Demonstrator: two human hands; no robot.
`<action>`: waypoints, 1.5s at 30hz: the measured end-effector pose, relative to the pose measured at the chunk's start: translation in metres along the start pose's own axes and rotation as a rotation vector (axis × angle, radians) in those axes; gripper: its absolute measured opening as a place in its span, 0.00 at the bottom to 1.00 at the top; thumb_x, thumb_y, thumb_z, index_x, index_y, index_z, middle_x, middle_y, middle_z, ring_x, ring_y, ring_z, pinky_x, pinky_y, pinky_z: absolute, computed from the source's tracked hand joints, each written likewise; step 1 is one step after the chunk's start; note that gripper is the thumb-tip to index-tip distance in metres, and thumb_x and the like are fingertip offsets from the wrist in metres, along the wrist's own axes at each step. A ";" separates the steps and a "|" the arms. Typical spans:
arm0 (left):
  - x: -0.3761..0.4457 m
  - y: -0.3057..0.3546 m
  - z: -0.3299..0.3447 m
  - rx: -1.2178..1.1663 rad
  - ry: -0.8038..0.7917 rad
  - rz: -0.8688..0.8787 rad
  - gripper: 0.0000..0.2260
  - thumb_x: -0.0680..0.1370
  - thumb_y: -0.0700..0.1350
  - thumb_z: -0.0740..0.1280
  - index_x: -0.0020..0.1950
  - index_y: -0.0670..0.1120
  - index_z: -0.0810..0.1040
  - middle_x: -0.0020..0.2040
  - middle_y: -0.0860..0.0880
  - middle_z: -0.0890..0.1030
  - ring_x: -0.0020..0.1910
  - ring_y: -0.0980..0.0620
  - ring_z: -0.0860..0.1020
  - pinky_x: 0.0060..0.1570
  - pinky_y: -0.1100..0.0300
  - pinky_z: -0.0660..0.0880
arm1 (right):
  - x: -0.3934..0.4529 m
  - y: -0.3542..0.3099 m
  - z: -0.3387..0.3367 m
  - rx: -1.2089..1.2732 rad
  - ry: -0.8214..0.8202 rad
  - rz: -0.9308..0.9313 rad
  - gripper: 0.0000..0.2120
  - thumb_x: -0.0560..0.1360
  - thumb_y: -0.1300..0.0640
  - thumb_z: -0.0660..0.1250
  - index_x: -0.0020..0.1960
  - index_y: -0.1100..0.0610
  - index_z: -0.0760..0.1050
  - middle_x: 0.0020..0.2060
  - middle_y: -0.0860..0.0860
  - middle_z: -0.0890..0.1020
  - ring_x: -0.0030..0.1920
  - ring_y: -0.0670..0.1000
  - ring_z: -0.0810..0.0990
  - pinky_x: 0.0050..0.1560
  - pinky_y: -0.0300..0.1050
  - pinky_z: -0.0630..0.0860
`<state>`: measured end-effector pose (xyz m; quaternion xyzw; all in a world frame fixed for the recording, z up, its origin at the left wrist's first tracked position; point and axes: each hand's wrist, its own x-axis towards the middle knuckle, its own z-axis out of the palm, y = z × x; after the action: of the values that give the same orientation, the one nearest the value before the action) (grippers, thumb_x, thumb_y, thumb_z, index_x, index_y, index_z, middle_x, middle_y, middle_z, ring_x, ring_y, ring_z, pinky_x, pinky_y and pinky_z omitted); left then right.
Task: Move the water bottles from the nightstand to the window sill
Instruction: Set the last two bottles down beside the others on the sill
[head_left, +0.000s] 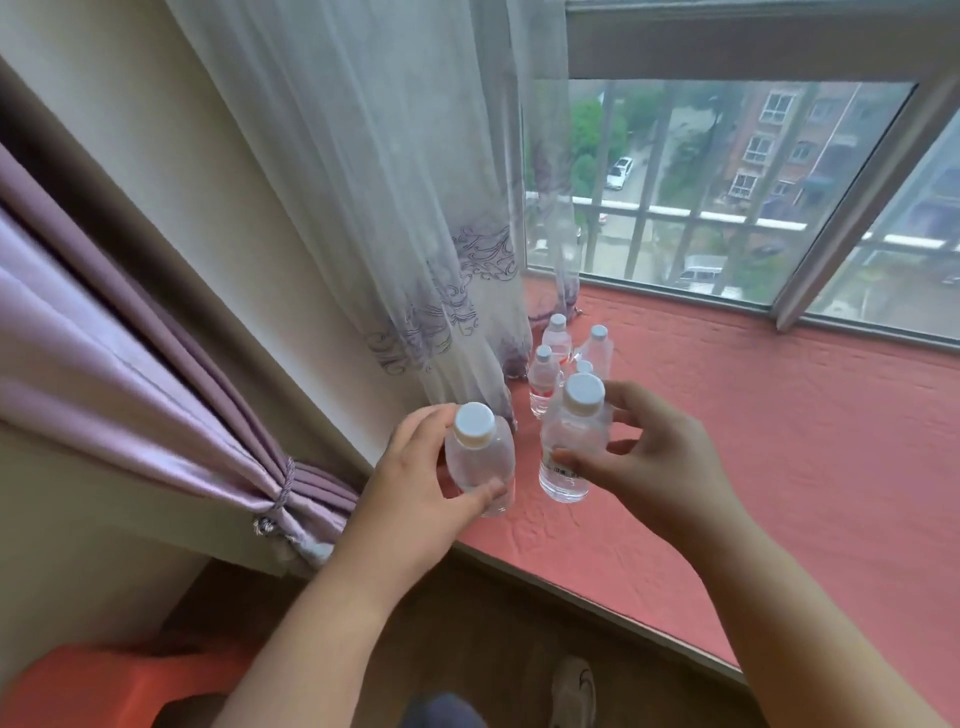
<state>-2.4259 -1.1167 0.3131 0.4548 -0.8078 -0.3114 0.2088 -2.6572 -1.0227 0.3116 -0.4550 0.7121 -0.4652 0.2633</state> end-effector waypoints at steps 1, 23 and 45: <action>0.011 -0.003 0.006 -0.018 -0.025 0.000 0.32 0.68 0.58 0.79 0.68 0.65 0.70 0.65 0.70 0.67 0.64 0.65 0.72 0.64 0.63 0.72 | 0.005 0.008 -0.001 0.005 0.011 0.012 0.29 0.61 0.52 0.83 0.56 0.33 0.75 0.45 0.30 0.80 0.43 0.37 0.82 0.39 0.28 0.74; 0.225 -0.147 0.198 -0.055 -0.351 -0.127 0.30 0.66 0.45 0.82 0.67 0.51 0.77 0.63 0.50 0.76 0.60 0.52 0.75 0.58 0.63 0.69 | 0.132 0.234 0.054 -0.041 0.172 0.472 0.32 0.61 0.49 0.82 0.61 0.40 0.73 0.54 0.38 0.78 0.49 0.44 0.82 0.48 0.42 0.79; 0.280 -0.168 0.252 0.044 -0.467 -0.100 0.27 0.69 0.40 0.79 0.67 0.46 0.78 0.61 0.46 0.79 0.62 0.48 0.77 0.64 0.53 0.72 | 0.223 0.319 0.044 0.003 0.100 0.570 0.31 0.64 0.60 0.80 0.62 0.43 0.74 0.59 0.47 0.79 0.62 0.48 0.76 0.61 0.49 0.76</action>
<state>-2.6207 -1.3461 0.0306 0.4144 -0.8173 -0.4003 -0.0093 -2.8505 -1.1914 0.0159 -0.2127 0.8228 -0.3953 0.3487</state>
